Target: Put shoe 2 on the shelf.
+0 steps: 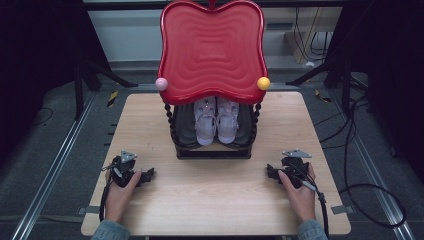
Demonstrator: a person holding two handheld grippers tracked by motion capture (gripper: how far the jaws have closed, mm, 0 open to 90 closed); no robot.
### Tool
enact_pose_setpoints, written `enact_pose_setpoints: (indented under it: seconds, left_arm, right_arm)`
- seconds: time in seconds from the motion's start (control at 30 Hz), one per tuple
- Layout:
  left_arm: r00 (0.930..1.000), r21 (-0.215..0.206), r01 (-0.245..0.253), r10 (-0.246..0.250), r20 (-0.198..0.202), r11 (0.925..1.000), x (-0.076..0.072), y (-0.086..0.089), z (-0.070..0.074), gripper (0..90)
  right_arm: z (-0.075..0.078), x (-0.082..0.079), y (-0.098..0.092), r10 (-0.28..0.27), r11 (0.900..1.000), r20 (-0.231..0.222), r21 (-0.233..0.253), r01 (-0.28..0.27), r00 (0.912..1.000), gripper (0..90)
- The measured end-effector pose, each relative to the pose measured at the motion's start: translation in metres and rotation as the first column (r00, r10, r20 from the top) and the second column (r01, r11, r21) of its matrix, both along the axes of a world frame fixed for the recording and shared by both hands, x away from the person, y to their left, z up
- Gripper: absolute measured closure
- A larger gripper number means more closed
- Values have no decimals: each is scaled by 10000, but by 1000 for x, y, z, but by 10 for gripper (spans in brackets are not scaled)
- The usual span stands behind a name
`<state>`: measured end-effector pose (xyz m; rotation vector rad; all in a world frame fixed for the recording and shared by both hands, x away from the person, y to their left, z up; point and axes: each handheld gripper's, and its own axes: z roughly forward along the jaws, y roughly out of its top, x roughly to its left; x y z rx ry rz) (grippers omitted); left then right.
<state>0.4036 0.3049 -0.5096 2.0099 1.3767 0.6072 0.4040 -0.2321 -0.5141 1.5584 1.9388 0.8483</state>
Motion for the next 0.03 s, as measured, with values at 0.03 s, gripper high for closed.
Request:
enact_pose_setpoints:
  seconds: [0.03]
  left_arm:
    - [10000, 8, -11, 11, -4, 10000, 0, 0, 0, 0]
  right_arm:
    - [0, 0, 0, -26, 10000, -33, 19, 26, 10000, 44]
